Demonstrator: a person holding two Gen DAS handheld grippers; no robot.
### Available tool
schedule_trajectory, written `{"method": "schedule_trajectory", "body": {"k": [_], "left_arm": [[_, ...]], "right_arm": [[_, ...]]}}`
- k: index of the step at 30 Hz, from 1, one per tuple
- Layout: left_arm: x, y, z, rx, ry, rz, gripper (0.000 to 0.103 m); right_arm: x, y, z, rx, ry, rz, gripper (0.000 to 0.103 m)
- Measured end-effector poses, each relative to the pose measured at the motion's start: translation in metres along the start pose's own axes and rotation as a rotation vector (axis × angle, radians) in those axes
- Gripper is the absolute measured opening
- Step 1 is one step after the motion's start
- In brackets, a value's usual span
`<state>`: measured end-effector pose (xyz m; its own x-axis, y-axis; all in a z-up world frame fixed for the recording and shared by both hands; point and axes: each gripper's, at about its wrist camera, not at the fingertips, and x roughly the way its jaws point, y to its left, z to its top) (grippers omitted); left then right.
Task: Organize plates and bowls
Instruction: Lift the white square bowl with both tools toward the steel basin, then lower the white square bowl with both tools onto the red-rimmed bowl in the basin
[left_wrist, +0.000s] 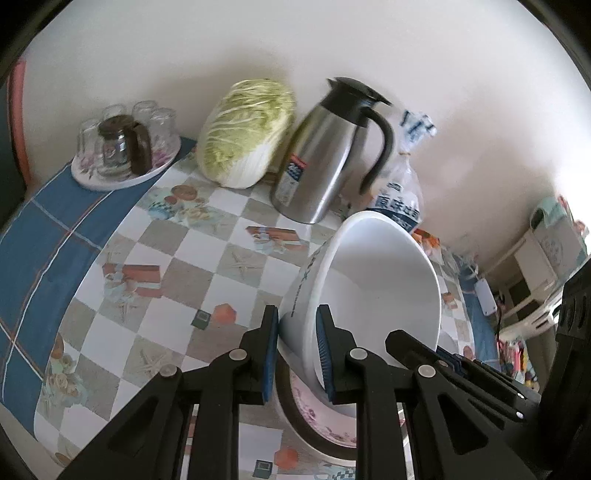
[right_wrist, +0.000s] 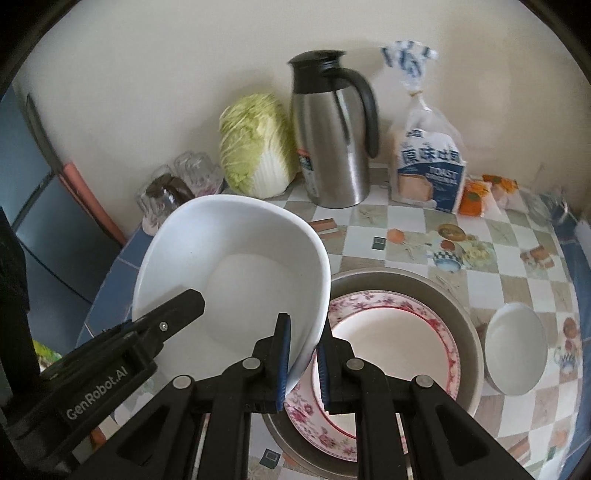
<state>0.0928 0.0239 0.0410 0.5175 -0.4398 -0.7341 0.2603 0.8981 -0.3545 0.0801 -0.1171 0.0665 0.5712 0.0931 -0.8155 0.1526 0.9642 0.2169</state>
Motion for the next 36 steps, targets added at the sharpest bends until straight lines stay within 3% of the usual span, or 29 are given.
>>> {"method": "schedule_trajectory", "body": {"k": [12, 23, 36], "left_arm": [[0.005, -0.046, -0.011, 0.091, 0.015, -0.007, 0.021], [0.03, -0.063, -0.028, 0.1, 0.086, 0.052, 0.021], [0.036, -0.076, -0.035, 0.115, 0.116, 0.015, 0.021]], "right_arm": [[-0.026, -0.046, -0.011, 0.104, -0.055, 0.002, 0.015], [-0.011, -0.065, -0.029, 0.094, 0.004, -0.056, 0.017], [-0.015, -0.087, -0.034, 0.134, 0.013, -0.048, 0.017]]}}
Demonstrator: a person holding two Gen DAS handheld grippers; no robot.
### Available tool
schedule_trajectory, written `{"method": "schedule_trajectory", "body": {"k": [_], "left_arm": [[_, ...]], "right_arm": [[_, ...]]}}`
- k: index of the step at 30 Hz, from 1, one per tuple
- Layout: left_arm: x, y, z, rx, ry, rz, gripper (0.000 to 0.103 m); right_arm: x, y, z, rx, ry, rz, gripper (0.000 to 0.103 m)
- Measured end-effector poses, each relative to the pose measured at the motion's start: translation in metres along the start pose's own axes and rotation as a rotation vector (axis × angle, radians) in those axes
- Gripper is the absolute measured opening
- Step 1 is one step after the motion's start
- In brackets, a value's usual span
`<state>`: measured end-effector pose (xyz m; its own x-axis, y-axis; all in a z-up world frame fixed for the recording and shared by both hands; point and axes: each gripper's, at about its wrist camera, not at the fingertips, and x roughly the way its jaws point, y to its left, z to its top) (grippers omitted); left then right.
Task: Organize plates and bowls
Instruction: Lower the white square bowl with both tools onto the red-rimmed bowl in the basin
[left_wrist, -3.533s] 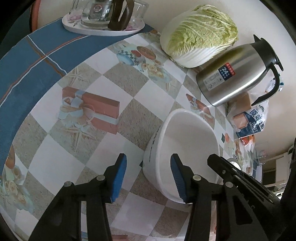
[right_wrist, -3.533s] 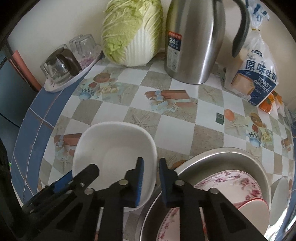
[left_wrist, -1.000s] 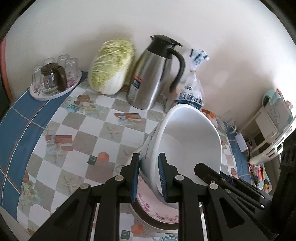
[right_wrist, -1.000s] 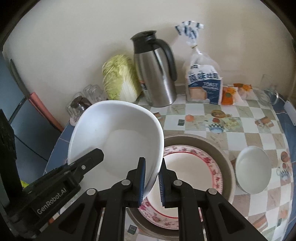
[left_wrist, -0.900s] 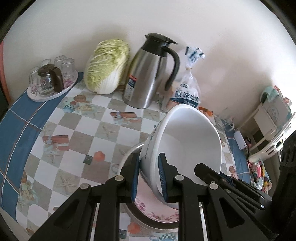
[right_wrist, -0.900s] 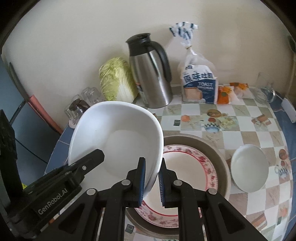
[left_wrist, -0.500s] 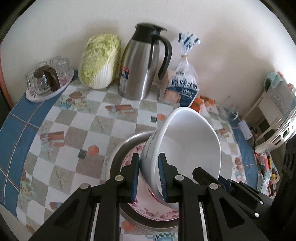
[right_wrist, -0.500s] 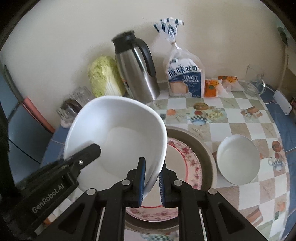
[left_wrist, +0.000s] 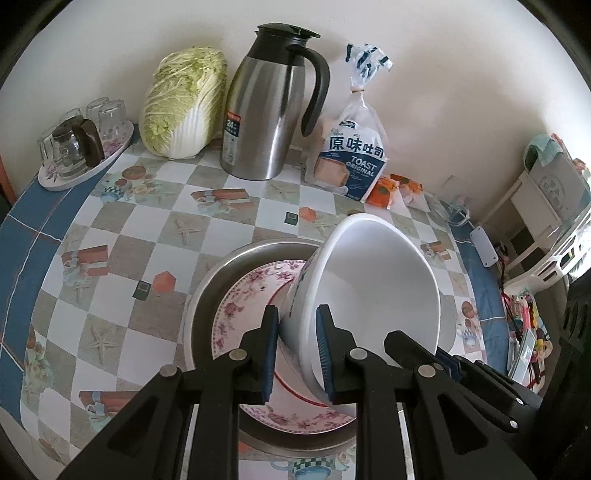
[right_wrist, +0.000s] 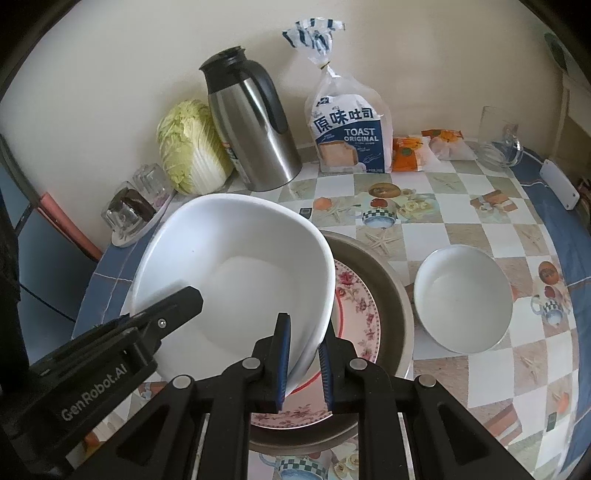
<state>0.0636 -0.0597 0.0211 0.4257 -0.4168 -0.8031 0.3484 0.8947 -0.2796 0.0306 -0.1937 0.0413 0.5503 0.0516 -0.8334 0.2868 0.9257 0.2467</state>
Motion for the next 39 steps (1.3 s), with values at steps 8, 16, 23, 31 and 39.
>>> {"method": "schedule_trajectory", "body": {"k": [8, 16, 23, 31, 39], "left_arm": [[0.005, -0.004, -0.001, 0.015, 0.018, 0.01, 0.021], [0.014, -0.001, -0.003, 0.008, 0.045, 0.017, 0.021], [0.022, -0.005, -0.006, 0.03, 0.061, 0.057, 0.021], [0.026, -0.002, -0.008, 0.025, 0.07, 0.068, 0.021], [0.029, 0.001, -0.007, 0.022, 0.081, 0.063, 0.021]], "right_arm": [[0.001, -0.01, -0.003, 0.049, 0.021, 0.017, 0.017], [0.004, -0.014, -0.005, 0.068, 0.037, 0.047, 0.017], [0.005, -0.016, -0.004, 0.073, 0.041, 0.049, 0.017], [0.008, -0.016, -0.002, 0.072, 0.038, 0.059, 0.017], [0.011, -0.014, -0.002, 0.067, 0.041, 0.051, 0.017]]}}
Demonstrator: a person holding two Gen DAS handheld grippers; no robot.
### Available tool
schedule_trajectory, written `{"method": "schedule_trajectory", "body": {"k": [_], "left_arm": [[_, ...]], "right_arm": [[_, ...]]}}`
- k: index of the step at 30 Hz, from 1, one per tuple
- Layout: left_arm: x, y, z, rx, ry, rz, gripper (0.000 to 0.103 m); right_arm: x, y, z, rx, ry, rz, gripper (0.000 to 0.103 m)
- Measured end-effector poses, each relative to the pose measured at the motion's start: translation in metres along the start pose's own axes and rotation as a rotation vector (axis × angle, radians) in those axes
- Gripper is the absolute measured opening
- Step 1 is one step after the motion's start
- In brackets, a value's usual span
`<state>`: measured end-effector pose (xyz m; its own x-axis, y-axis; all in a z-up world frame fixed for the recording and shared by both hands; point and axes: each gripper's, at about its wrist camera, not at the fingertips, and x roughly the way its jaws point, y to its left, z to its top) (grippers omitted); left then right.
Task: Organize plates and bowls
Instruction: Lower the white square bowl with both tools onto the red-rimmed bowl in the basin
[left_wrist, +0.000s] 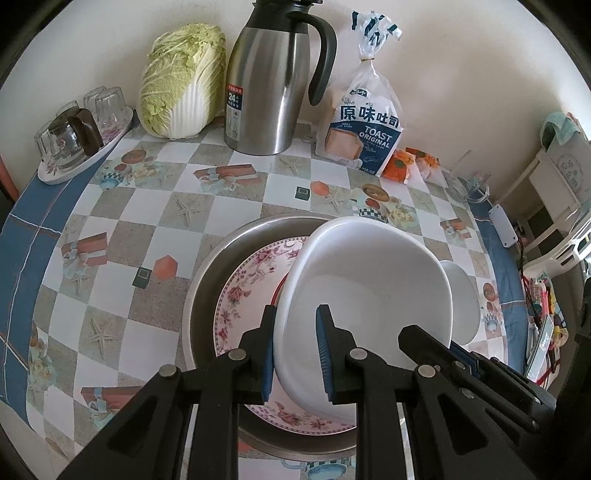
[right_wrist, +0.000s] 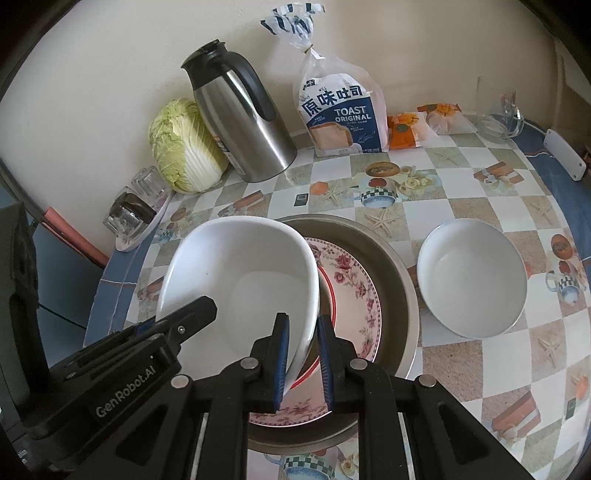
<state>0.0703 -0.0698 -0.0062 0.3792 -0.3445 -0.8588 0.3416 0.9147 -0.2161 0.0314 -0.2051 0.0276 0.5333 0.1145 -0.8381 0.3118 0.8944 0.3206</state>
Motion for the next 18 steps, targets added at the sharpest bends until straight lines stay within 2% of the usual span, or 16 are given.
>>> {"method": "schedule_trajectory", "body": {"k": [18], "left_arm": [[-0.0093, 0.0046, 0.004, -0.014, -0.028, -0.023, 0.021]], "right_arm": [[0.0014, -0.0016, 0.0023, 0.001, -0.006, -0.008, 0.017]]}}
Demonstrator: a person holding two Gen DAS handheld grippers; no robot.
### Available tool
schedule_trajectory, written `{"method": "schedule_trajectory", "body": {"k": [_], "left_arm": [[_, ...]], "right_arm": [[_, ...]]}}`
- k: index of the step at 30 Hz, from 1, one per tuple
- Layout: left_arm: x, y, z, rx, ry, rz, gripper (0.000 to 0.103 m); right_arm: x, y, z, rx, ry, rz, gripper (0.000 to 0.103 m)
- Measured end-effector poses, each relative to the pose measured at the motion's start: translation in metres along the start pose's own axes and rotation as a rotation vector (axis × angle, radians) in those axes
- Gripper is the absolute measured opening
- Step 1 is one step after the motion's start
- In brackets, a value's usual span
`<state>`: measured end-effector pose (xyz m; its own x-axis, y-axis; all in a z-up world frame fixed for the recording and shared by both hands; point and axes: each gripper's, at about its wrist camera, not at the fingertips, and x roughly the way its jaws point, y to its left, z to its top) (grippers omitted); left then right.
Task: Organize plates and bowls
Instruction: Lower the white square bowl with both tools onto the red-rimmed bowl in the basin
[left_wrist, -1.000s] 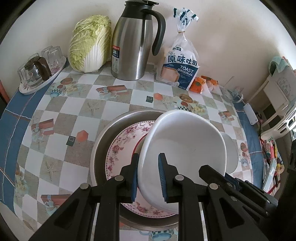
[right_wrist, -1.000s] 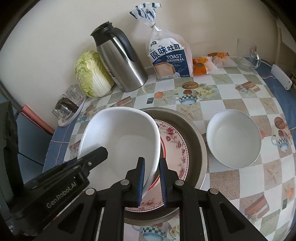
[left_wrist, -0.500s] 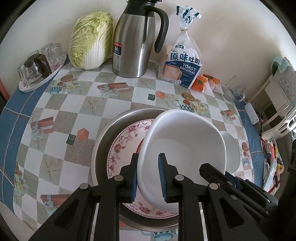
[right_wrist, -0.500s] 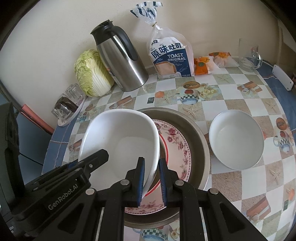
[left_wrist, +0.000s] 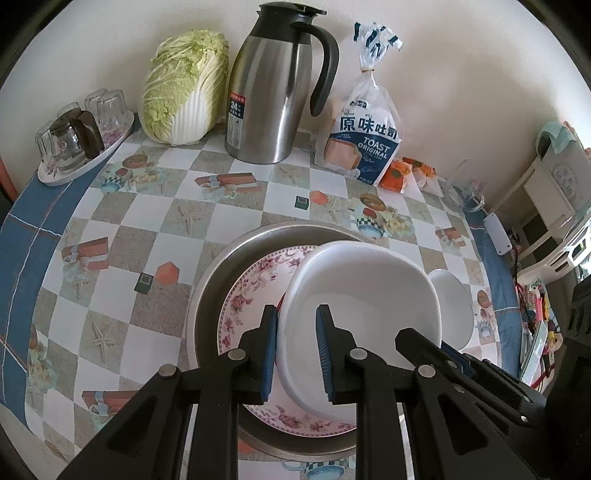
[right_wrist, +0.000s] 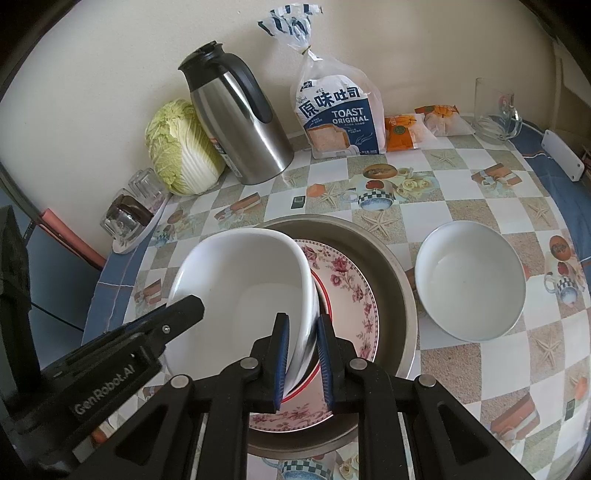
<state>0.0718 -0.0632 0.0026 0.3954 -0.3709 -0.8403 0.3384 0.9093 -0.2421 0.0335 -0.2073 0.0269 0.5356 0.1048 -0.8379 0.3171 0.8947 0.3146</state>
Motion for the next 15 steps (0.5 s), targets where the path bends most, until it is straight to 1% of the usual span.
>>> {"method": "schedule_trajectory", "body": {"k": [15], "left_arm": [[-0.0045, 0.0019, 0.0023, -0.012, -0.014, -0.015, 0.021]], "right_arm": [[-0.0005, -0.0005, 0.001, 0.007, -0.004, 0.005, 0.017]]}}
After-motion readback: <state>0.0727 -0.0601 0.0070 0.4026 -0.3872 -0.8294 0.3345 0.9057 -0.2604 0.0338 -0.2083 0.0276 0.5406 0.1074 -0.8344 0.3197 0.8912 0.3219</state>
